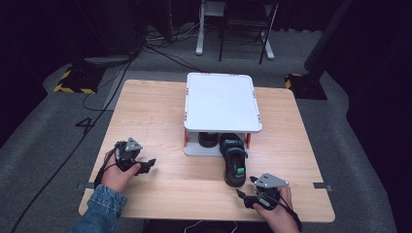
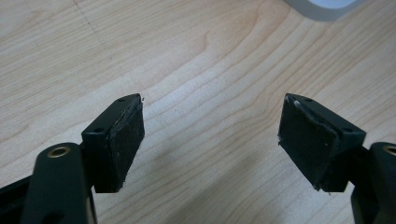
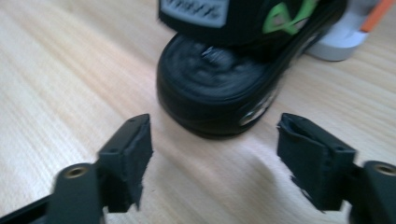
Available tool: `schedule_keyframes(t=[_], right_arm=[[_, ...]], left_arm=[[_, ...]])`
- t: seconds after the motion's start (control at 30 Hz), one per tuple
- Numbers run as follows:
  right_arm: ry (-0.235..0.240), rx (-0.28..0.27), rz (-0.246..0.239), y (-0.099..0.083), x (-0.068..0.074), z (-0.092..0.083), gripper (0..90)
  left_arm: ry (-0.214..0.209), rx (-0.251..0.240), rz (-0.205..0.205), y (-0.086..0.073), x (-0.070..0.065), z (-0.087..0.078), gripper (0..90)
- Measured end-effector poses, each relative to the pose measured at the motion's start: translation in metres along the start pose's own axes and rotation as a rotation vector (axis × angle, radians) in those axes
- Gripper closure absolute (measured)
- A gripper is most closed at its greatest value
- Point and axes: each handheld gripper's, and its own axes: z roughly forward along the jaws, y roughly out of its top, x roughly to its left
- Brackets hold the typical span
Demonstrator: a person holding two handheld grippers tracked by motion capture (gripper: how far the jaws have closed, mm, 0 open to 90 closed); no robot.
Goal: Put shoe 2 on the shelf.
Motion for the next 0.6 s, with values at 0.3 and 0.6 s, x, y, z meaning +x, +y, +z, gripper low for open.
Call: schedule_keyframes(t=[0.3, 0.6], right_arm=[[-0.060, 0.025, -0.056, 0.004, 0.004, 0.008, 42.0], [-0.066, -0.075, -0.065, 0.019, 0.006, 0.017, 40.9]], left_arm=[[-0.001, 0.013, 0.009, -0.002, -0.002, -0.004, 22.7], [-0.001, 0.004, -0.013, -0.006, -0.001, -0.005, 23.0]])
